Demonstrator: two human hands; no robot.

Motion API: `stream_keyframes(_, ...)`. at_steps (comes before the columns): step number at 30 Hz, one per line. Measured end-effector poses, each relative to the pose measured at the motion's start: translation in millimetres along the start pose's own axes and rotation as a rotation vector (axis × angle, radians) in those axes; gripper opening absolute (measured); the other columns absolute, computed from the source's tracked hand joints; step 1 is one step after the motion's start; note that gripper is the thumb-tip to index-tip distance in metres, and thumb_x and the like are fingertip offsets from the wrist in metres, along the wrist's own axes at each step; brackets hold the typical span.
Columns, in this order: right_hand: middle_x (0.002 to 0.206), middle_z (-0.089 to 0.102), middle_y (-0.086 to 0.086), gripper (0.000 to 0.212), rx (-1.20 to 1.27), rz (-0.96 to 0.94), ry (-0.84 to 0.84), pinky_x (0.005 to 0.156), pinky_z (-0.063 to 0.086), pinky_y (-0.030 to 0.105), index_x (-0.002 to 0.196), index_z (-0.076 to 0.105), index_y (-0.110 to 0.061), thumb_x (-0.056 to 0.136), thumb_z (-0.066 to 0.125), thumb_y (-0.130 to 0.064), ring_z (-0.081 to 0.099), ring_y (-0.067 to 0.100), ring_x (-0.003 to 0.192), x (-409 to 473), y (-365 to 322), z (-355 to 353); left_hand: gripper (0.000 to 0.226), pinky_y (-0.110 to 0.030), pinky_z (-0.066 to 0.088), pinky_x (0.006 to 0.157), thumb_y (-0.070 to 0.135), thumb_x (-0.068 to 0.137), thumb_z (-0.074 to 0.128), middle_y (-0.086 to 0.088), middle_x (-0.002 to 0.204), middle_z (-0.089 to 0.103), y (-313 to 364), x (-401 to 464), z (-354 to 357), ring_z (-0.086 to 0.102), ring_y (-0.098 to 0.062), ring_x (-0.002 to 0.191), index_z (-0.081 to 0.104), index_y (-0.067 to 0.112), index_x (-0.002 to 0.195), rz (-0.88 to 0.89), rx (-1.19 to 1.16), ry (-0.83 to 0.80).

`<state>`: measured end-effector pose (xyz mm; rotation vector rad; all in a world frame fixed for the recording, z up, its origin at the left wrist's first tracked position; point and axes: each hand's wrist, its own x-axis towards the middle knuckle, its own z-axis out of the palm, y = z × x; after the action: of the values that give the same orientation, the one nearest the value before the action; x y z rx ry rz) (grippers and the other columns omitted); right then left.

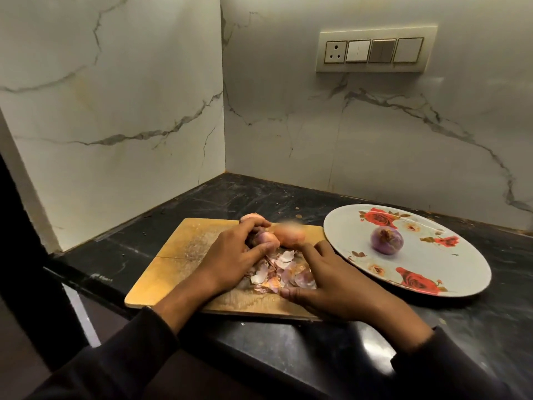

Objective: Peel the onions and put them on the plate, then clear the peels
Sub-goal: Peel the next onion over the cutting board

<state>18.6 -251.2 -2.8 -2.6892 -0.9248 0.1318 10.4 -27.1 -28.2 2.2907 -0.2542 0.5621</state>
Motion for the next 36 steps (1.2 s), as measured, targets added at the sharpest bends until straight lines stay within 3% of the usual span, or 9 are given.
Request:
stream_keyframes(4,0.151,0.033,-0.004,0.081,0.080,0.004,0.020,0.103,0.041,0.024,0.155,0.029,-0.036,0.087,0.069,-0.056,0.046,0.014,0.129,6.6,-6.6,4.9,0.040,-0.021,0.058,0.074,0.034,0.088,0.075,0.013,0.111,0.063,0.1,-1.9,-8.5,0.065,-0.003,0.092,0.061,0.033,0.125,-0.122,-0.209,0.065)
stream_keyframes(10,0.147,0.043,-0.007,0.075,0.208,-0.029,0.246,0.107,0.044,0.027,0.147,0.046,-0.029,0.081,0.081,-0.041,0.048,0.011,0.129,20.8,-25.1,15.5,0.029,-0.032,0.061,0.077,0.032,0.089,0.073,0.003,0.112,0.066,-4.7,-0.4,-10.3,0.069,-0.019,0.096,0.065,0.029,0.117,-0.250,-0.411,0.147)
stream_keyframes(14,0.130,0.056,-0.008,0.070,0.266,-0.093,0.368,0.096,0.052,0.027,0.137,0.056,-0.031,0.075,0.086,-0.038,0.055,0.009,0.112,28.9,-30.3,14.6,0.026,-0.040,0.060,0.088,0.027,0.091,0.072,0.005,0.115,0.067,-5.3,-0.1,-11.5,0.067,-0.014,0.103,0.067,0.028,0.116,-0.260,-0.480,0.152)
stream_keyframes(18,0.113,0.067,-0.008,0.039,0.249,-0.105,0.653,0.078,0.049,0.018,0.120,0.070,-0.023,0.085,0.077,-0.038,0.061,0.007,0.097,26.3,-25.6,6.5,0.029,-0.033,0.059,0.090,0.022,0.090,0.071,0.007,0.119,0.066,0.3,-2.3,-14.4,0.066,-0.009,0.108,0.067,0.027,0.119,-0.211,-0.548,0.147)
stream_keyframes(20,0.107,0.069,-0.008,0.038,0.385,-0.069,0.691,0.073,0.051,0.014,0.123,0.068,-0.024,0.087,0.075,-0.034,0.065,0.005,0.093,26.9,-24.8,6.2,0.030,-0.024,0.058,0.084,0.021,0.091,0.068,0.006,0.119,0.066,8.6,-3.7,-16.2,0.066,-0.005,0.108,0.067,0.024,0.120,-0.154,-0.612,0.121)
stream_keyframes(23,0.104,0.070,-0.009,0.048,0.644,-0.076,0.634,0.077,0.060,0.023,0.130,0.063,-0.026,0.084,0.071,-0.039,0.070,0.007,0.092,26.8,-28.2,8.4,0.030,-0.023,0.056,0.084,0.015,0.095,0.061,0.006,0.120,0.068,21.7,-1.2,-17.4,0.066,-0.006,0.111,0.065,0.019,0.124,-0.057,-0.661,0.059)
stream_keyframes(25,0.099,0.072,-0.008,0.045,0.759,-0.081,0.667,0.079,0.062,0.029,0.123,0.067,-0.027,0.081,0.069,-0.043,0.071,0.009,0.090,26.3,-27.0,10.2,0.031,-0.025,0.057,0.083,0.009,0.096,0.058,0.001,0.121,0.067,28.8,2.3,-15.8,0.068,-0.012,0.108,0.063,0.012,0.126,-0.025,-0.686,0.009)
stream_keyframes(31,0.091,0.078,0.001,0.013,1.049,0.026,0.753,0.081,0.062,0.037,0.097,0.079,-0.019,0.087,0.076,-0.011,0.074,0.018,0.091,29.7,-9.9,12.1,0.037,-0.024,0.057,0.086,0.001,0.090,0.067,-0.003,0.119,0.068,34.2,2.6,-2.9,0.069,-0.014,0.111,0.059,0.010,0.125,-0.017,-0.628,-0.098)
stream_keyframes(36,0.080,0.075,0.000,0.015,0.913,0.039,0.816,0.073,0.063,0.044,0.085,0.077,-0.021,0.089,0.075,-0.007,0.073,0.019,0.079,33.4,-7.4,17.8,0.029,-0.028,0.057,0.082,0.013,0.099,0.055,0.002,0.118,0.068,33.0,-3.7,7.4,0.068,-0.013,0.107,0.056,0.015,0.128,-0.035,-0.680,-0.129)
